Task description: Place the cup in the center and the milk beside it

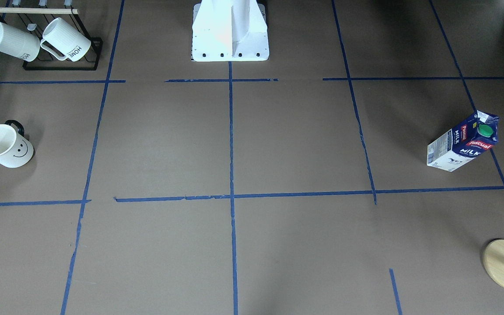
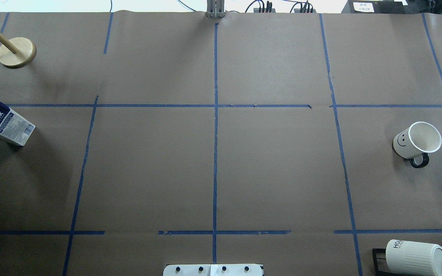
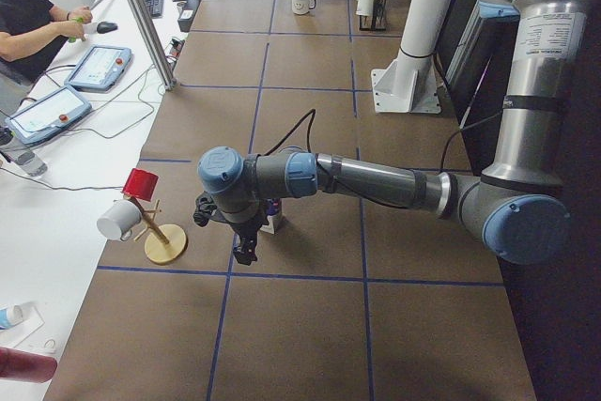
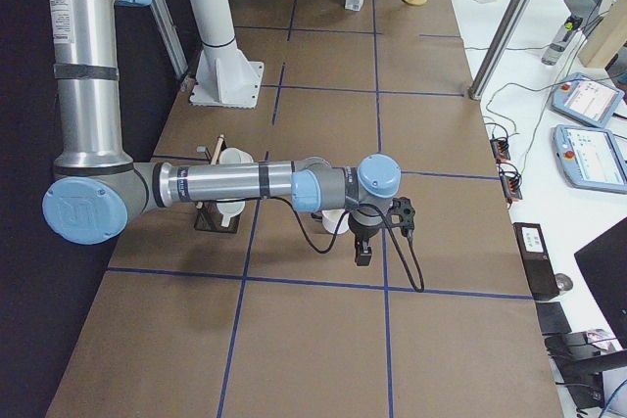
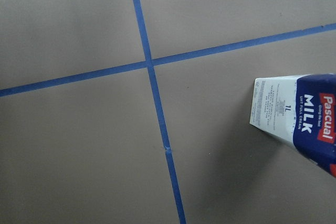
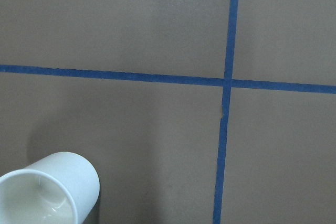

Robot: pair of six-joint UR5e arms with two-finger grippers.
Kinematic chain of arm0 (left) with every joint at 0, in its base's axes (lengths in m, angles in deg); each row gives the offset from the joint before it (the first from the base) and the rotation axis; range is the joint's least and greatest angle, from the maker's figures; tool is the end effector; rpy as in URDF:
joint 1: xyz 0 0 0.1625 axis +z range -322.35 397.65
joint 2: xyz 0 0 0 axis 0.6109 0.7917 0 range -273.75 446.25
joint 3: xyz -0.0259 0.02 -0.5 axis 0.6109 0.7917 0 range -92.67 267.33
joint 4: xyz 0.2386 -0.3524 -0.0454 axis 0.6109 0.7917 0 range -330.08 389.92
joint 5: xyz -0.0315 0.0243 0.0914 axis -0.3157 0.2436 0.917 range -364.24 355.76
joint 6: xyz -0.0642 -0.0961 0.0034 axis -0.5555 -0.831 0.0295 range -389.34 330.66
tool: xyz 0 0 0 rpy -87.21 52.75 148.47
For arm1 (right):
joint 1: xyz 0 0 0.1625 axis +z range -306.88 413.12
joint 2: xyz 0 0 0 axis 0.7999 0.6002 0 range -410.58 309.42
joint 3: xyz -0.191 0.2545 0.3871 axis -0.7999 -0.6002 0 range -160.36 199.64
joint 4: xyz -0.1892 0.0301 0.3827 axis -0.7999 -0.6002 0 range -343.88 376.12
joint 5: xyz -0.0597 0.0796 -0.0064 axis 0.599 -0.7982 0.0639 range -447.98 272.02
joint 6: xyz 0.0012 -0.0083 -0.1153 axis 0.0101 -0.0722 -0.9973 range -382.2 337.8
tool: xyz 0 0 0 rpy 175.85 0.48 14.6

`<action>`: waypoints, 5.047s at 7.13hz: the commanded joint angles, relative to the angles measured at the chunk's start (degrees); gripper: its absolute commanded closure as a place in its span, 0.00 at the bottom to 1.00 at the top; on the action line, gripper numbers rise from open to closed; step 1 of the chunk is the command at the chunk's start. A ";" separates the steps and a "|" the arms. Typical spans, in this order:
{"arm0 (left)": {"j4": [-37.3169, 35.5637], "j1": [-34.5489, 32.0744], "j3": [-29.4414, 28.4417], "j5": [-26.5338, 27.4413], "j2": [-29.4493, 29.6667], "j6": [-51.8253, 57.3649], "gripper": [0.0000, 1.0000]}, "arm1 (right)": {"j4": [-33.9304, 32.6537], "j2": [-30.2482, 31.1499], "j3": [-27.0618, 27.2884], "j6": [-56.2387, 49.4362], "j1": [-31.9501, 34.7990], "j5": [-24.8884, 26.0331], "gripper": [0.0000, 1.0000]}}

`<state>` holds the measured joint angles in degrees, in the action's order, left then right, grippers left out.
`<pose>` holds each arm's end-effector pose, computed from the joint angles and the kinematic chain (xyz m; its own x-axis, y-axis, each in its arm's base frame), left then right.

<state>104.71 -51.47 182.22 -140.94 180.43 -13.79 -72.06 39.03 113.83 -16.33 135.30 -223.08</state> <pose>-0.0410 -0.5294 0.6878 0.6578 0.2016 -0.7257 -0.1989 0.9758 0.0908 -0.0194 -0.5192 0.7011 0.6988 -0.0726 0.7116 0.0639 0.9972 0.0390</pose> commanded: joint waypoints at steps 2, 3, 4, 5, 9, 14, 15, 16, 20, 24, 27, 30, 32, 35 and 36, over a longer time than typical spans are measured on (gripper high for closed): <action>2.72 0.00 0.03 -0.41 0.05 0.18 0.00 | 10.67 0.90 1.26 19.17 -12.09 0.97 0.00; 2.81 0.00 0.30 -0.41 0.05 0.18 0.00 | 15.61 1.52 0.91 23.96 -15.45 2.80 0.01; 2.72 0.00 0.21 -0.50 0.14 0.01 0.00 | 16.19 1.52 0.82 25.49 -17.13 3.87 0.01; 2.72 0.00 0.21 -0.50 0.14 -0.08 0.00 | 16.28 1.52 0.73 25.50 -17.24 3.96 0.01; 2.72 0.00 0.56 -0.94 0.14 -0.08 0.00 | 16.28 2.23 -0.14 25.15 -18.64 4.14 0.91; 2.81 0.00 0.56 -0.94 0.22 -0.08 0.00 | 13.93 -2.57 8.52 30.30 -20.21 1.87 1.00; 2.81 0.00 0.56 -0.94 0.22 -0.08 0.00 | 12.08 -9.31 8.03 36.25 -24.14 1.25 1.00; 2.81 0.00 0.56 -0.94 0.22 -0.08 0.00 | 9.71 -18.42 5.85 45.53 -29.92 2.72 1.00; 3.95 0.00 -0.23 -0.94 0.22 -0.08 0.00 | 9.07 -39.42 -7.26 68.25 -38.67 10.88 1.00; 3.95 0.00 -0.14 -1.82 0.14 -0.08 0.00 | 9.43 -45.50 -16.22 74.37 -43.16 13.28 0.78; 5.35 0.09 0.21 -5.14 0.92 -3.39 0.00 | 9.42 -45.50 -16.41 73.85 -43.00 12.93 0.00; 10.54 2.18 6.44 -4.38 1.80 -20.89 0.00 | 9.25 -34.30 -2.90 66.07 -25.83 -1.86 0.00; 10.90 11.29 6.63 0.17 3.20 -24.95 0.00 | 9.60 -26.72 -3.04 52.82 -22.78 -1.67 0.00; 11.95 14.75 5.57 0.38 3.65 -24.78 0.00 | 10.04 -24.76 -5.94 47.74 -23.39 0.36 0.00; 12.56 14.94 5.40 0.38 3.56 -24.69 0.00 | 10.04 -24.67 -5.95 47.74 -23.56 0.45 0.00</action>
<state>116.72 -37.31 187.82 -140.63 183.99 -38.63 -62.07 14.19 108.25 31.80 111.98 -222.88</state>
